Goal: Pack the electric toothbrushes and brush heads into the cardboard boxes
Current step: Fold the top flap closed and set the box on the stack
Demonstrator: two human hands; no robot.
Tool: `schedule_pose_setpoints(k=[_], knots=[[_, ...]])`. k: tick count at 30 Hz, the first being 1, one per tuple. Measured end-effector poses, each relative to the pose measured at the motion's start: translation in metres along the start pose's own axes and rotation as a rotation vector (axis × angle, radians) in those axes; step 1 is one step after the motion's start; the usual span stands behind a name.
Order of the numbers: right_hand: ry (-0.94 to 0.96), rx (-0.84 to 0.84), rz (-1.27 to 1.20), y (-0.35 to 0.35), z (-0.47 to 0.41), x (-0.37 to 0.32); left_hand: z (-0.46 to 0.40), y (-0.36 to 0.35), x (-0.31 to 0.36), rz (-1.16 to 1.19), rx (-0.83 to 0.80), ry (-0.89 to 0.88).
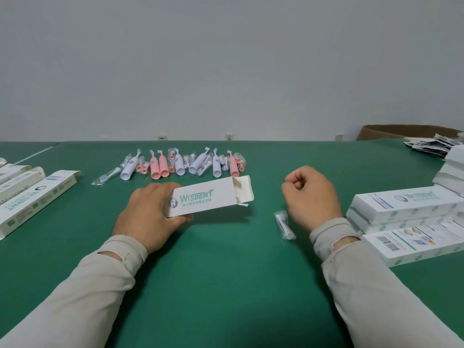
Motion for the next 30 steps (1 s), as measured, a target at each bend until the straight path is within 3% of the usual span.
schedule_pose_setpoints(k=[5,9,11,15,17,24,30], knots=[[-0.145,-0.481,0.492,0.003,-0.002,0.011,0.000,0.001,-0.001,-0.024,0.002,0.026],[-0.098,-0.653,0.624,0.001,0.001,0.012,0.000,0.001,0.000,-0.028,-0.002,0.024],[-0.051,-0.642,0.501,-0.002,0.002,0.015,0.000,0.001,0.000,-0.024,-0.002,0.028],[0.070,-0.396,-0.072,-0.008,0.003,0.006,0.000,0.001,-0.001,-0.024,-0.003,0.033],[0.106,-0.354,-0.302,-0.010,0.007,-0.002,0.000,0.001,-0.001,-0.029,-0.008,0.036],[0.168,-0.406,-0.645,-0.020,0.022,-0.026,0.001,0.001,0.002,-0.028,-0.015,0.022],[0.082,-0.401,-0.669,-0.019,0.021,-0.025,0.002,0.001,0.004,-0.016,-0.020,-0.028]])
Point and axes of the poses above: each hand's wrist, its own z-axis away from the middle knuckle, its own y-axis out of the back of the hand, x = y × z, the point moved 2 cm from there along -z, towards the middle knuckle, and after that the axes turned 3 degrees about y, right-handed, at the moved point
